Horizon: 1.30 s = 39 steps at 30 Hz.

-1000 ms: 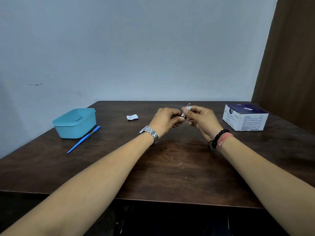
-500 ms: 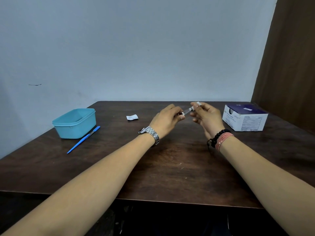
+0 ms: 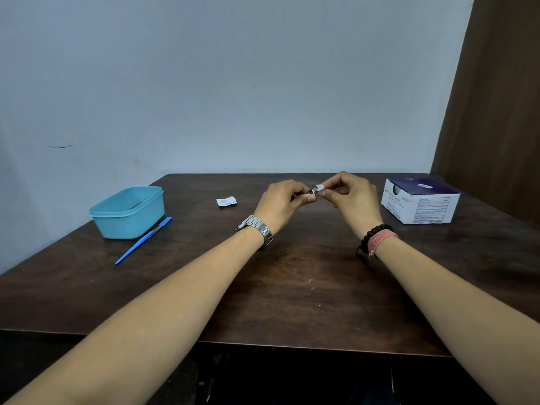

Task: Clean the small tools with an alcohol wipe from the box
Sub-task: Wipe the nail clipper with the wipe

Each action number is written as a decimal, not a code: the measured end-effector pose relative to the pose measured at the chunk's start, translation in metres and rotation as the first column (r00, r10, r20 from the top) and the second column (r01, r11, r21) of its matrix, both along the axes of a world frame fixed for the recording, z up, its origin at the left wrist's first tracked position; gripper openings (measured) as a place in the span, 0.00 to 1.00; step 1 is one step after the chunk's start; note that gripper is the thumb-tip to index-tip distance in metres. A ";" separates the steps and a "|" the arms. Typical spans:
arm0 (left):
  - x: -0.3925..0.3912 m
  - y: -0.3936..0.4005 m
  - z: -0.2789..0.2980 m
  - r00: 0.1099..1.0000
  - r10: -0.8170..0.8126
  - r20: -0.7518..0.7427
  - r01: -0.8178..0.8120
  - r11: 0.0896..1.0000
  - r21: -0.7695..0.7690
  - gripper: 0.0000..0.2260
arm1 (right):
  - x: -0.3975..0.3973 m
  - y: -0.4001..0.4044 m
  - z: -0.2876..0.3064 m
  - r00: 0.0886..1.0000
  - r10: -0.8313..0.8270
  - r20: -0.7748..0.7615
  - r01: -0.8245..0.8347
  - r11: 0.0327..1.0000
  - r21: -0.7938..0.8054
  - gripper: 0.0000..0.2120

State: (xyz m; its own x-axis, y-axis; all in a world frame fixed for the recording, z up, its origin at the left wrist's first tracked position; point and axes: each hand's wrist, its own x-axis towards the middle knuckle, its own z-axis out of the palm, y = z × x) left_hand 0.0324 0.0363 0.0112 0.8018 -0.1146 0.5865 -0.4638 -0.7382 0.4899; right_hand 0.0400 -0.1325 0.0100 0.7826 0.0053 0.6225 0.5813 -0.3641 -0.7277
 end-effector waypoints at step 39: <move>-0.011 -0.002 0.006 0.946 -0.316 -0.074 0.256 0.867 -0.428 0.08 | 0.003 0.002 -0.002 0.991 0.137 -0.007 -0.136 0.990 0.023 0.05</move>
